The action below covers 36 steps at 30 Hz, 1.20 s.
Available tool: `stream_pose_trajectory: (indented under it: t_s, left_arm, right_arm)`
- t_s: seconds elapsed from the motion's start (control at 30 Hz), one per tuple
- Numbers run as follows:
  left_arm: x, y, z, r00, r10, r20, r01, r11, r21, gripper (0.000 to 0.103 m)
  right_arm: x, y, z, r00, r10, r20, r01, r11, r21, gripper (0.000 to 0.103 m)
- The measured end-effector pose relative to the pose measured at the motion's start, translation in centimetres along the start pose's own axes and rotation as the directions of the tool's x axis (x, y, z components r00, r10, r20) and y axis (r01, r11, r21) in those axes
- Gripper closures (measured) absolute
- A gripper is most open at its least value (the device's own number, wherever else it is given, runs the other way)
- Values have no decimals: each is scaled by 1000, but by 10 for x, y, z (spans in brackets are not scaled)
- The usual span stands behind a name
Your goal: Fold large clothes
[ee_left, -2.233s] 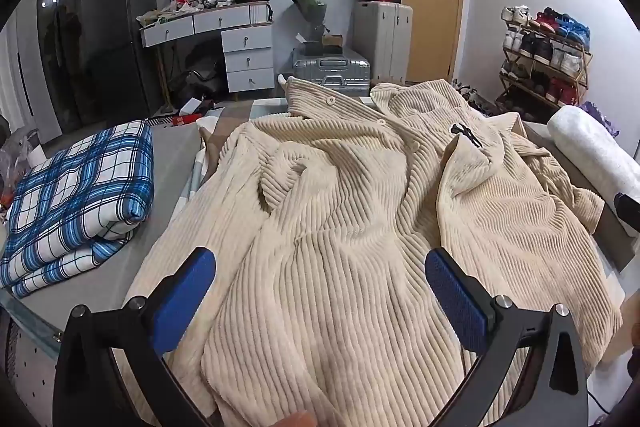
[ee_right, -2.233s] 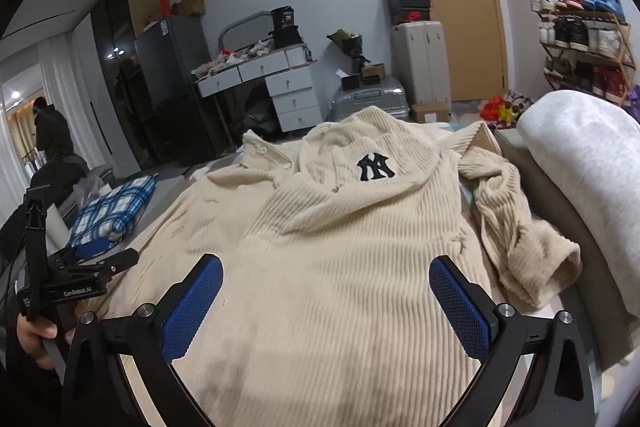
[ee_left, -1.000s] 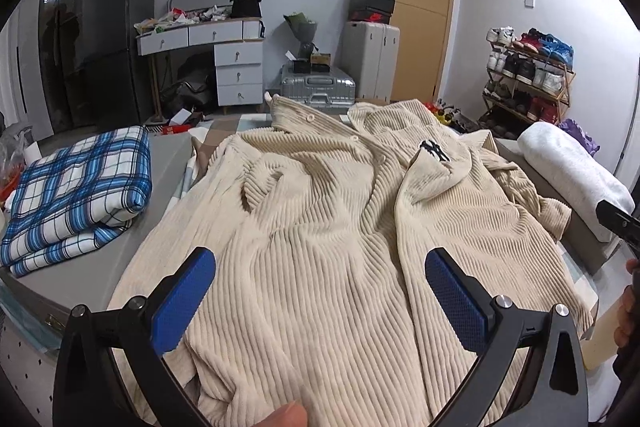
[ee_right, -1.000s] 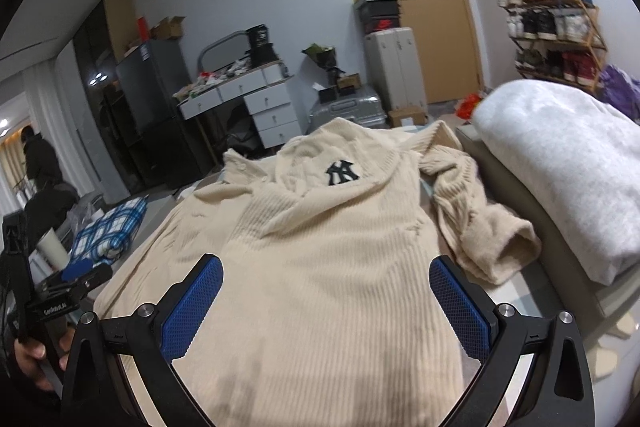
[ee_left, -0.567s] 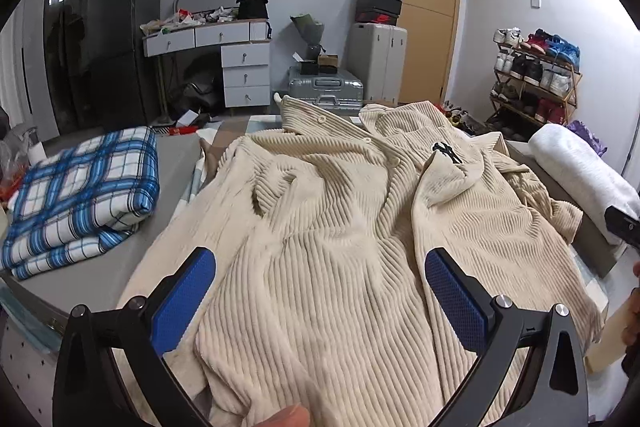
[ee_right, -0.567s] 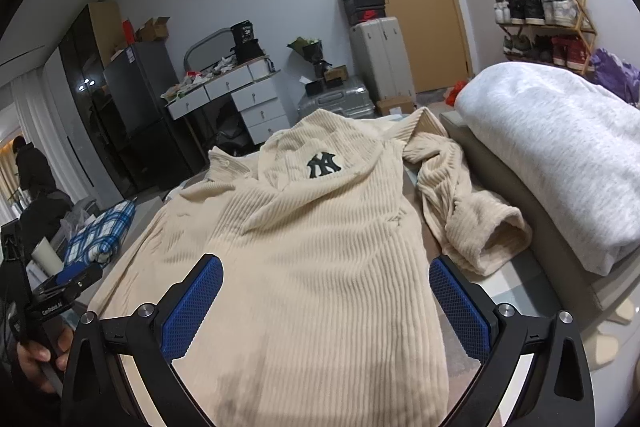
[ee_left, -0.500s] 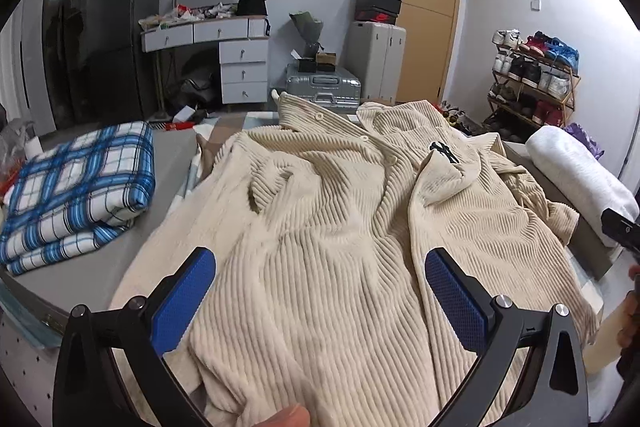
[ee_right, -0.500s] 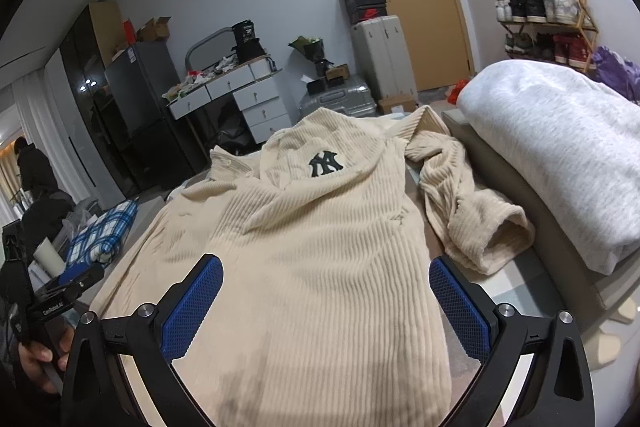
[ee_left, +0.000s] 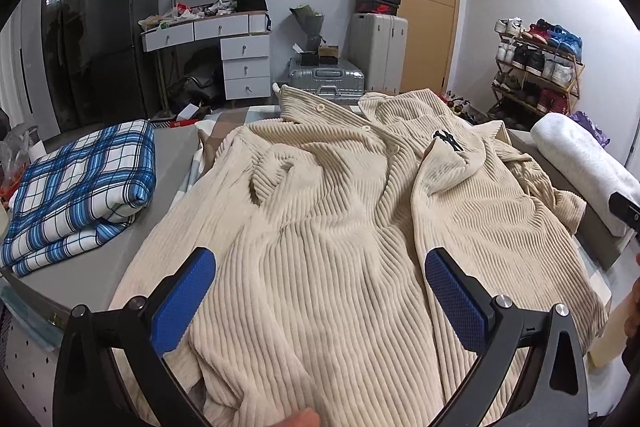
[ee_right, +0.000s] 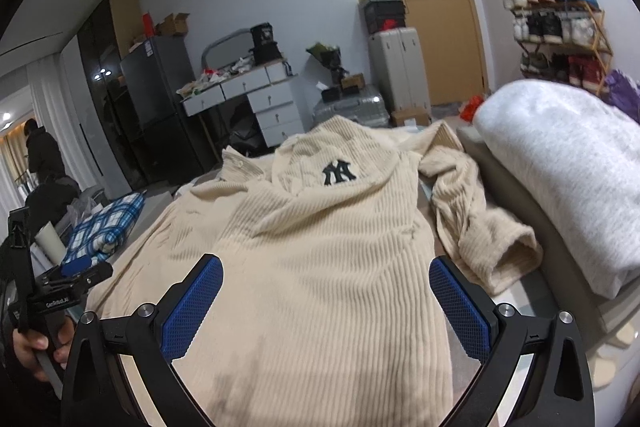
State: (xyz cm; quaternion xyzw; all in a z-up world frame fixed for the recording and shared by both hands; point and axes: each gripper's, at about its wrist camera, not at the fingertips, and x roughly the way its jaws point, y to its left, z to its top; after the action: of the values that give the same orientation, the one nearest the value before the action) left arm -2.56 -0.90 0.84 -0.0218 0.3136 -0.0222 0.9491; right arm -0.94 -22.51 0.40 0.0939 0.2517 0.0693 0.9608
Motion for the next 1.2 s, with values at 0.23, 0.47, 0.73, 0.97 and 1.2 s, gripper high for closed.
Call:
stream_pose_trajectory:
  t_s: [0.23, 0.47, 0.73, 0.97, 1.2]
  left_arm:
    - [0, 4, 2, 1000, 0, 11, 0, 1000, -11, 1]
    - [3, 9, 3, 1000, -3, 9, 3, 1000, -30, 1]
    - [7, 15, 8, 1000, -9, 7, 10, 998, -58, 1]
    - [14, 17, 12, 1000, -3, 12, 3, 999, -53, 1]
    - [22, 12, 15, 1000, -10, 11, 11, 1000, -23, 1]
  right_arm:
    - [1, -1, 3, 1000, 7, 5, -7, 1000, 31, 0]
    - [6, -3, 2, 999, -3, -34, 5, 999, 50, 0]
    - [11, -13, 3, 997, -57, -52, 60, 996, 72, 0]
    - [14, -44, 1, 991, -107, -86, 121, 977, 175, 0]
    - [24, -95, -3, 972, -168, -166, 212, 932, 295, 15]
